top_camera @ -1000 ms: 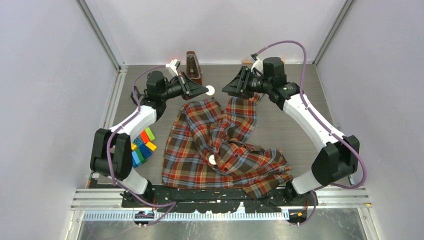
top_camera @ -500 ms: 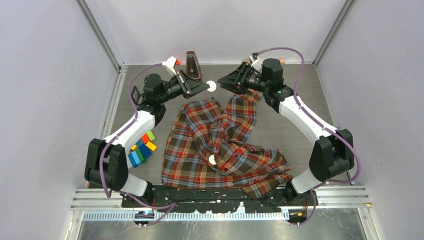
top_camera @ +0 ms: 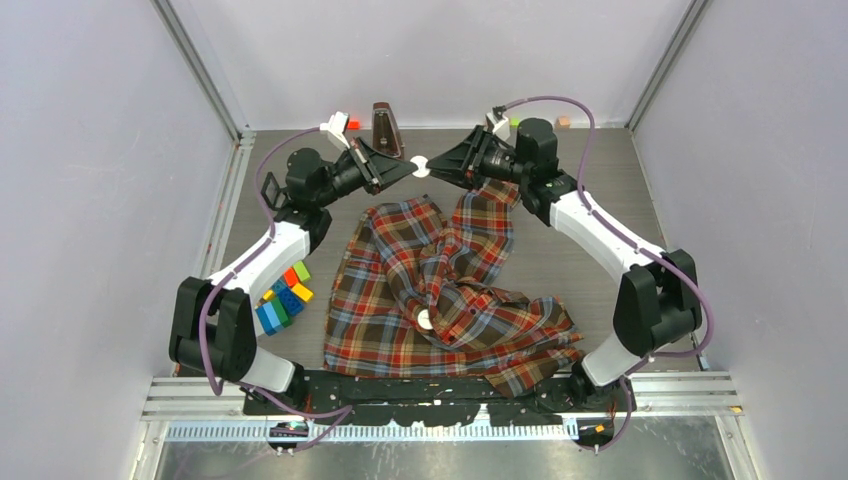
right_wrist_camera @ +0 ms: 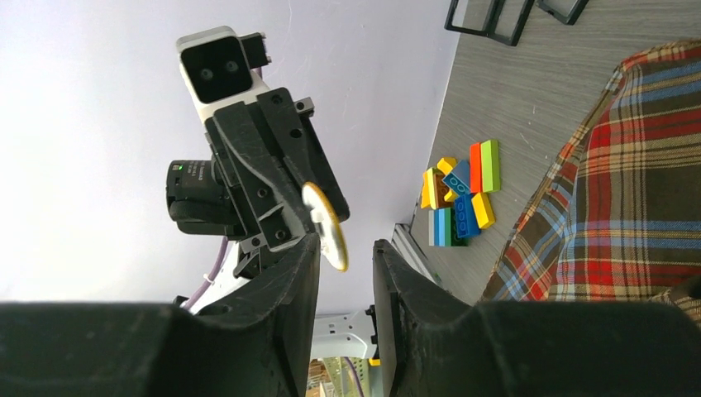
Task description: Pin the brooch onto the clothing
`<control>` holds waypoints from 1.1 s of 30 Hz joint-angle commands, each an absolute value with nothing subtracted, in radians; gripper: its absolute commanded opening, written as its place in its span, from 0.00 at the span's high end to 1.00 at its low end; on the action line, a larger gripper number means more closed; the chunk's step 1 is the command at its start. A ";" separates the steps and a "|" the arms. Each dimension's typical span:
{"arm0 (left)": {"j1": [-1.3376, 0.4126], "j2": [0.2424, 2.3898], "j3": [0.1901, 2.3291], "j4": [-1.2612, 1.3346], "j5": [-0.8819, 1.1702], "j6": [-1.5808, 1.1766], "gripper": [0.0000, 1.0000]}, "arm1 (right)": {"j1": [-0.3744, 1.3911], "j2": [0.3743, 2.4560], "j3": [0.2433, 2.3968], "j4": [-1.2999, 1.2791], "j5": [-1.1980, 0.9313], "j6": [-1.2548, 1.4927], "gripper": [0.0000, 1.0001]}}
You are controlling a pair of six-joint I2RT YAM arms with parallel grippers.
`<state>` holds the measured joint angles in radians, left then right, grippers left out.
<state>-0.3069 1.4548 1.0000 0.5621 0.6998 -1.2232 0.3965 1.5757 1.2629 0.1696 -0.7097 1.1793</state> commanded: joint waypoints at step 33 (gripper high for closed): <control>-0.262 1.436 1.042 0.523 0.906 -1.166 0.30 | 0.407 1.591 1.475 -0.241 -0.862 0.824 0.99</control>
<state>-0.2844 1.4620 0.9936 0.5438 0.7872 -1.2182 0.4149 1.5993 1.3777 -0.0883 -0.7448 0.9497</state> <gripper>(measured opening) 0.716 0.039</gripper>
